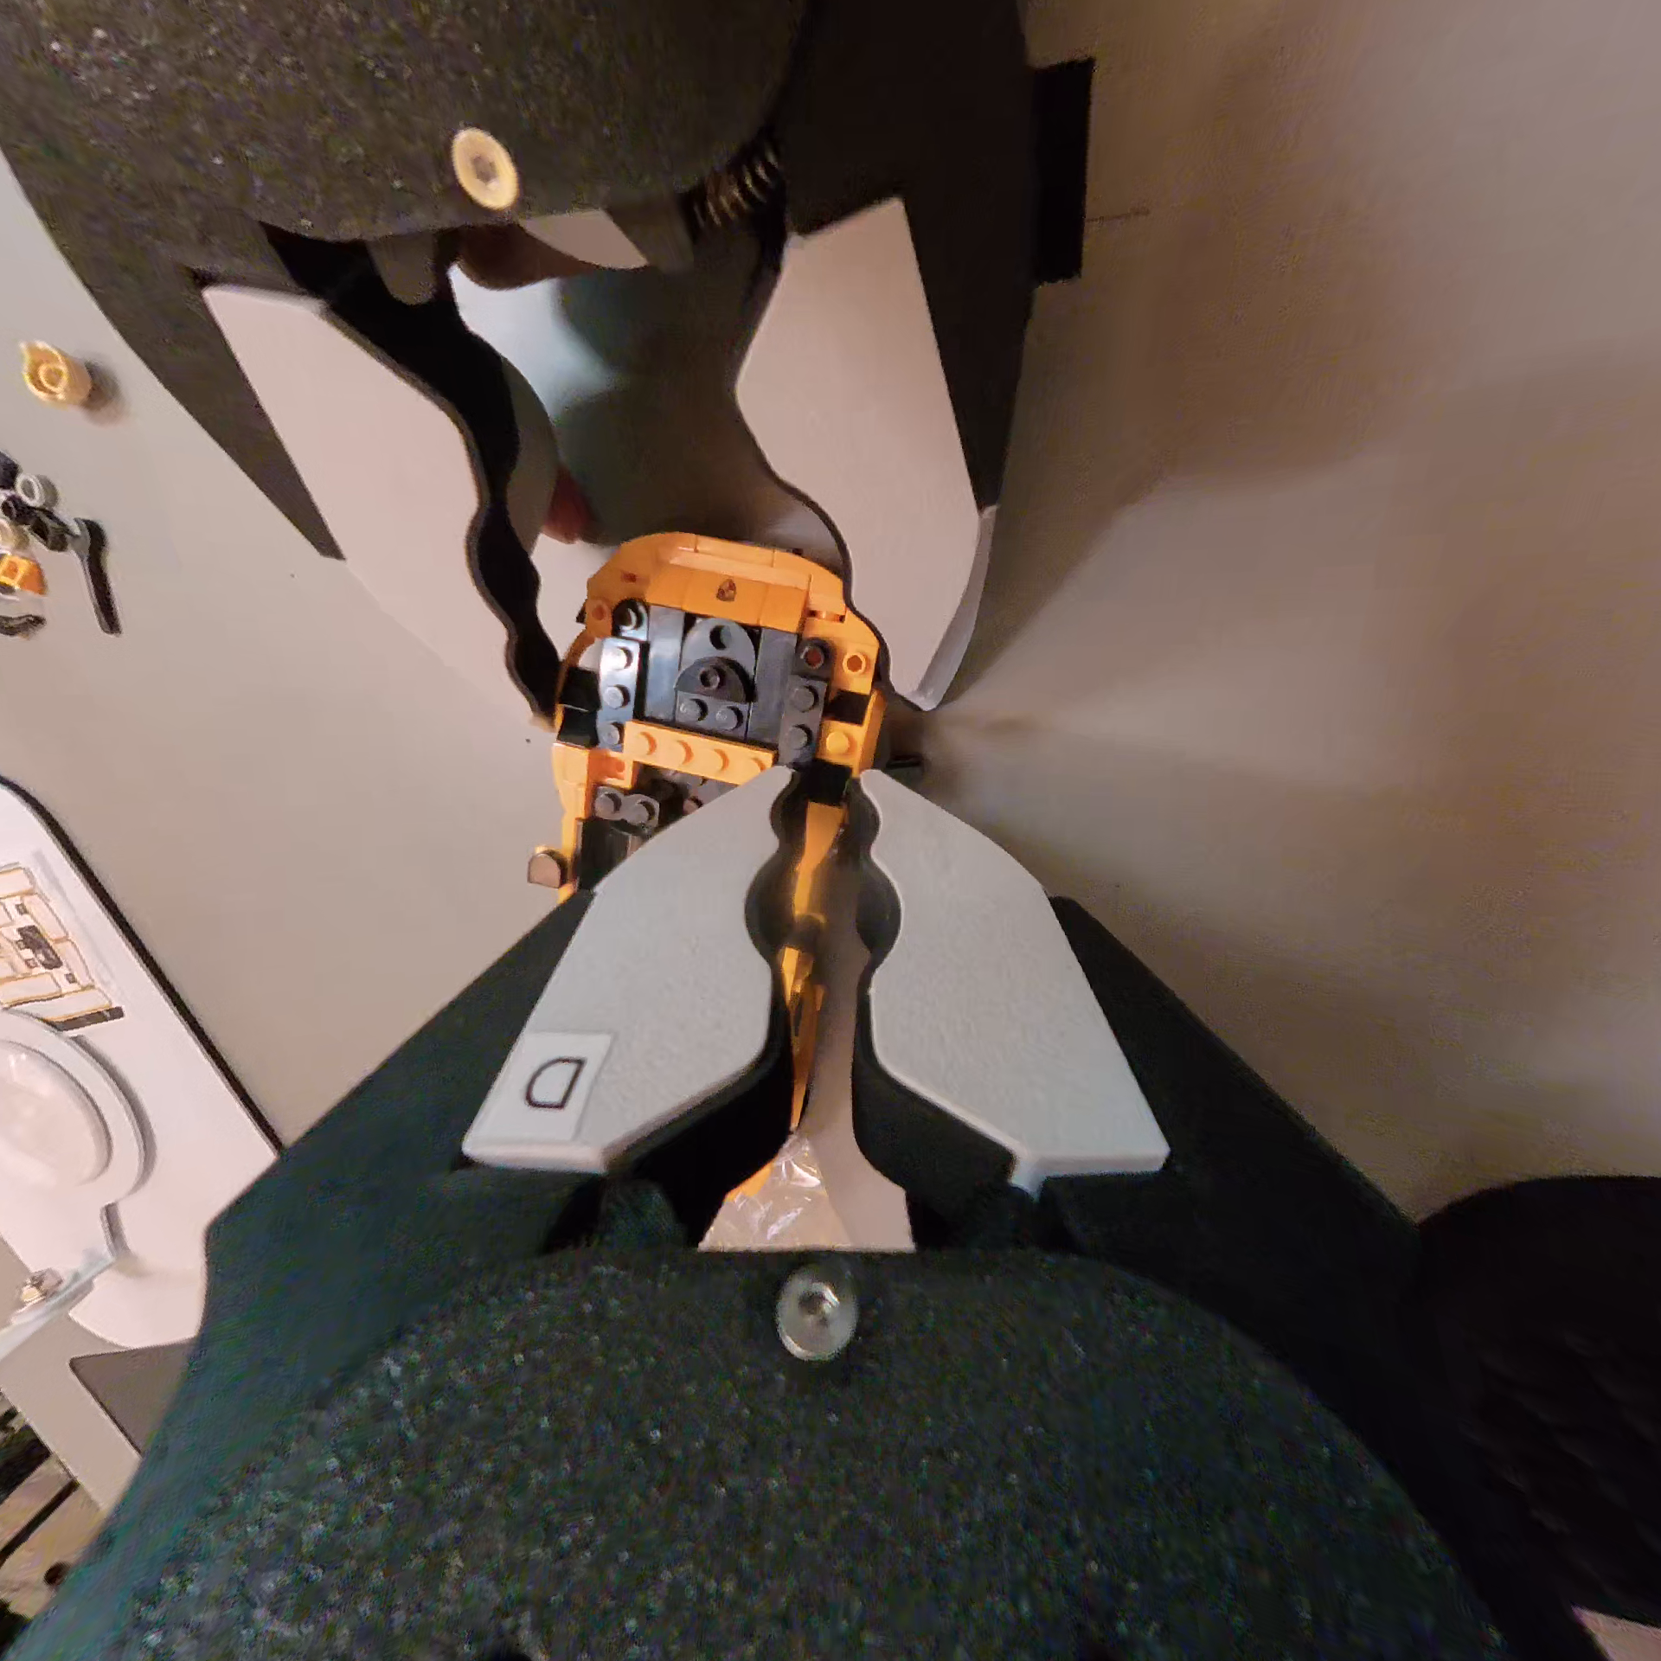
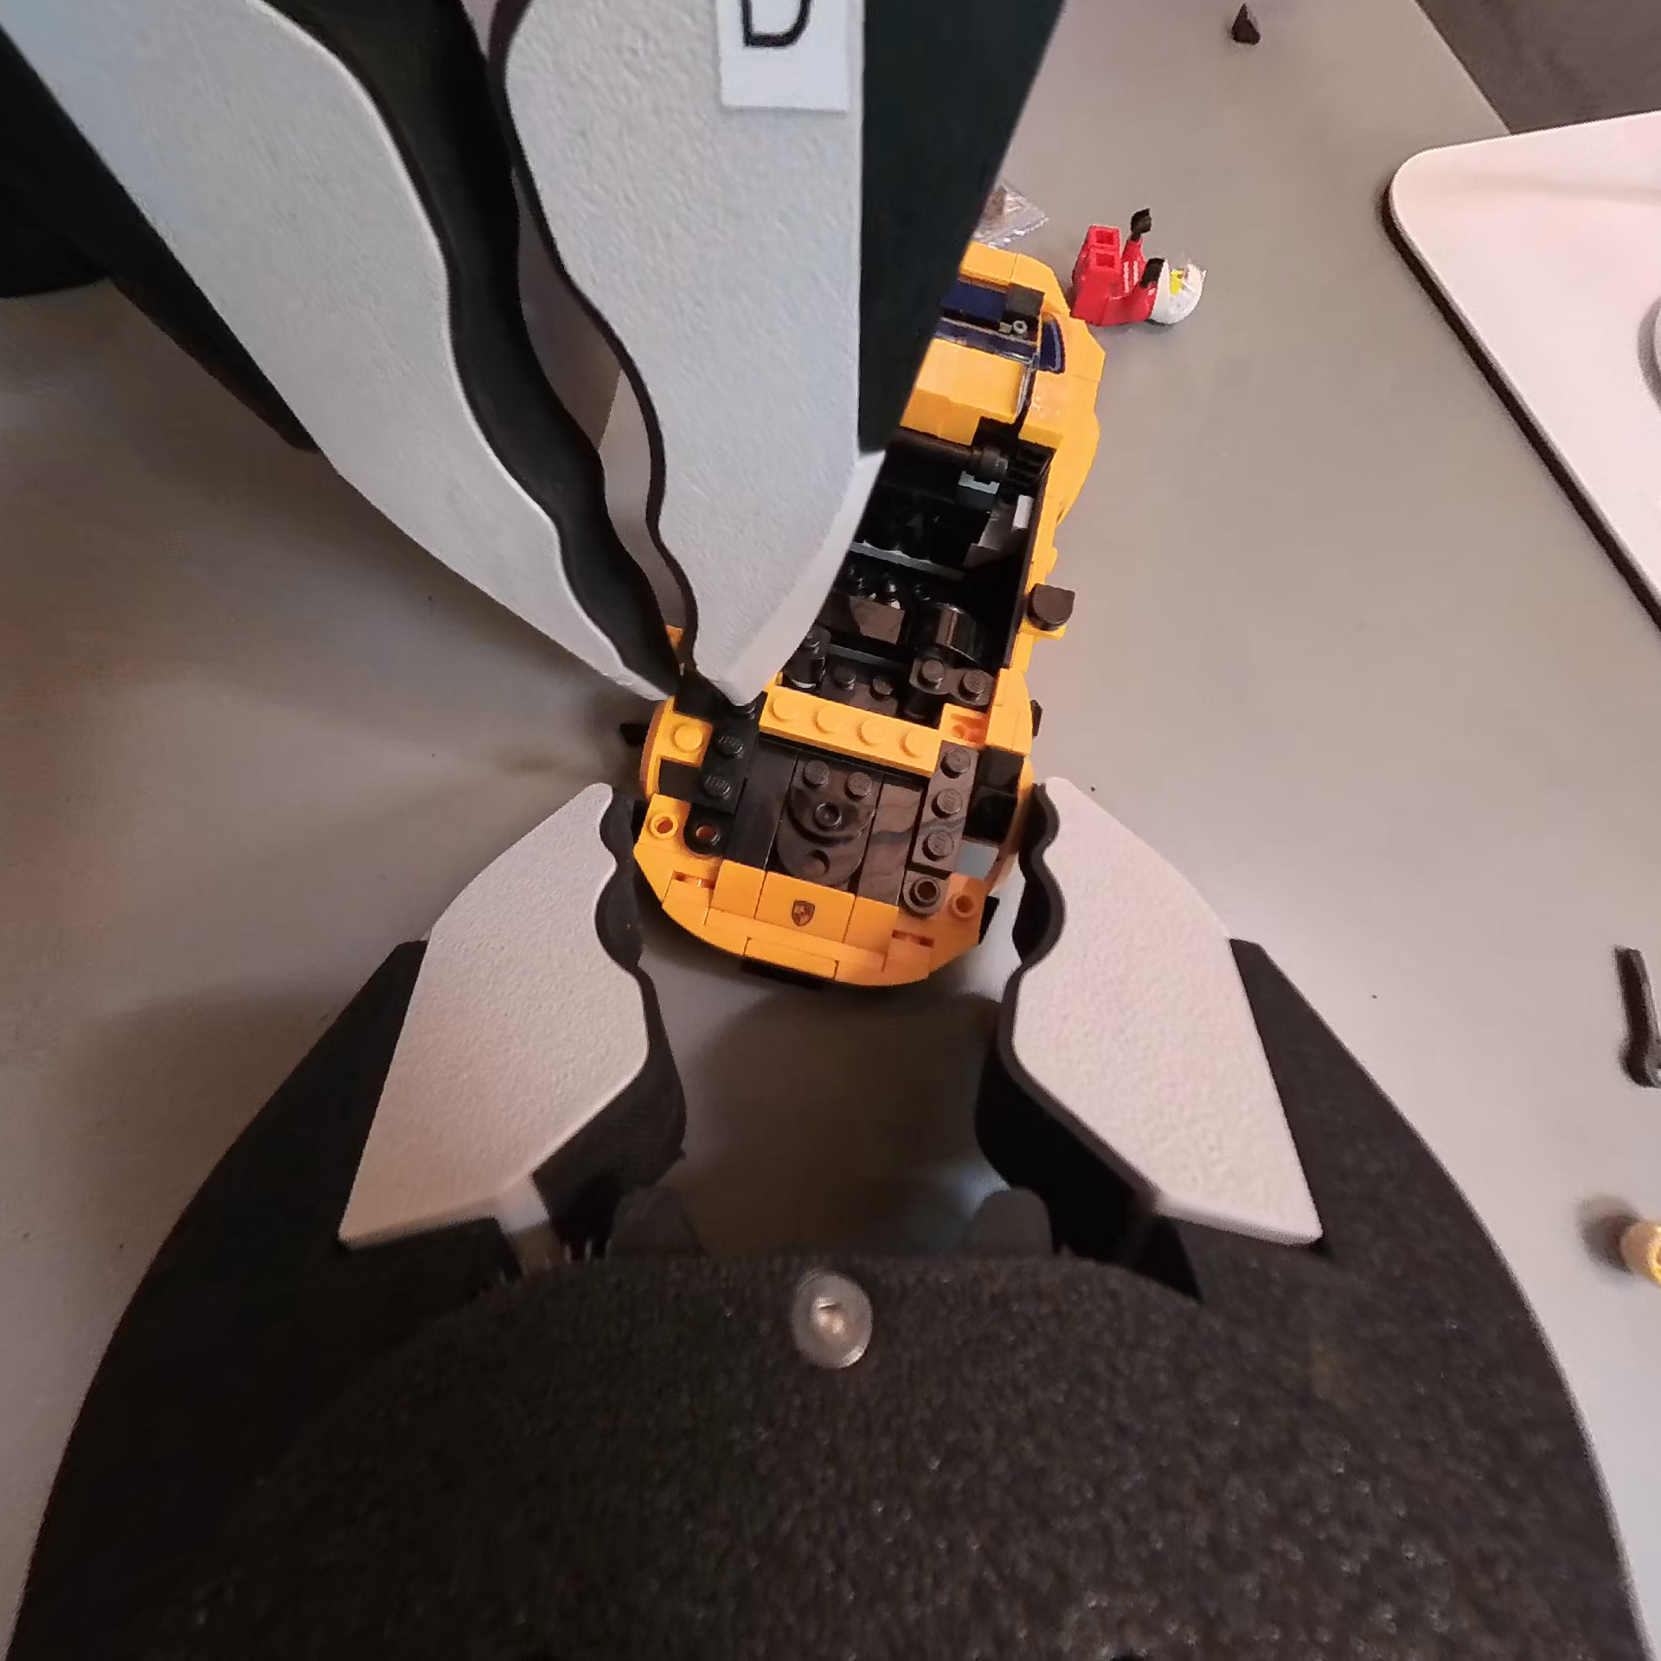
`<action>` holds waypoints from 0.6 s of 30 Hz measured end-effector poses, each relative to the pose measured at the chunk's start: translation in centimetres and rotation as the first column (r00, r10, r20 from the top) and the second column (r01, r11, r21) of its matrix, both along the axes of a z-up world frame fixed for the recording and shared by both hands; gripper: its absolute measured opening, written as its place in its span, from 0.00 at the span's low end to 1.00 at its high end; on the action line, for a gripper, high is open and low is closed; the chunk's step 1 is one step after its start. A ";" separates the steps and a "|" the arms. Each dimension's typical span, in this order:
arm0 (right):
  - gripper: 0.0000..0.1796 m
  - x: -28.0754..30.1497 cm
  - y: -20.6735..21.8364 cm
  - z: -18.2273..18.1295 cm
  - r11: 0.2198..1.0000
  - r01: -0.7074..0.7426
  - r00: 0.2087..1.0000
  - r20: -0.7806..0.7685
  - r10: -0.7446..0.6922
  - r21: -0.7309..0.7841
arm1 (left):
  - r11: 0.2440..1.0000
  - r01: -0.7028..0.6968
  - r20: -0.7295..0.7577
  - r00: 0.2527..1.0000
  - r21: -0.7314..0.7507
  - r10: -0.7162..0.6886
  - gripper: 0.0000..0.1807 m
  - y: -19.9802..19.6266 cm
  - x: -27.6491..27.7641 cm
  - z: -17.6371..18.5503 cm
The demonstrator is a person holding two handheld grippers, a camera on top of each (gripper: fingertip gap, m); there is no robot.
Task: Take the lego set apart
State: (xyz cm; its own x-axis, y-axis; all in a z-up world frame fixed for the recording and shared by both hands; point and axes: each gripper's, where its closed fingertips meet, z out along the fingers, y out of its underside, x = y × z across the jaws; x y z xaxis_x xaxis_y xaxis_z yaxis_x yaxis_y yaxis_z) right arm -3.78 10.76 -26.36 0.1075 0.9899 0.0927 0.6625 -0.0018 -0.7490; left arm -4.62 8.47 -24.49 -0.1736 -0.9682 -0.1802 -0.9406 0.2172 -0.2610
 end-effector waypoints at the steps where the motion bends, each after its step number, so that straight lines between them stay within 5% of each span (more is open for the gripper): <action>1: 0.46 0.0 0.0 0.0 1.000 0.001 1.000 0.000 -0.001 -0.001 | 1.000 -0.006 -0.005 1.000 -0.002 0.006 0.04 0.0 0.0 0.0; 13: 0.46 0.0 0.1 0.0 1.000 0.022 1.000 -0.003 -0.022 -0.007 | 0.994 -0.109 0.148 0.983 -0.010 0.109 0.05 -0.1 -0.1 -0.2; 18: 0.45 0.0 0.3 -0.1 0.999 0.043 0.999 -0.006 -0.043 -0.006 | 0.998 -0.050 0.189 0.981 0.024 0.044 0.00 -1.0 0.3 -0.1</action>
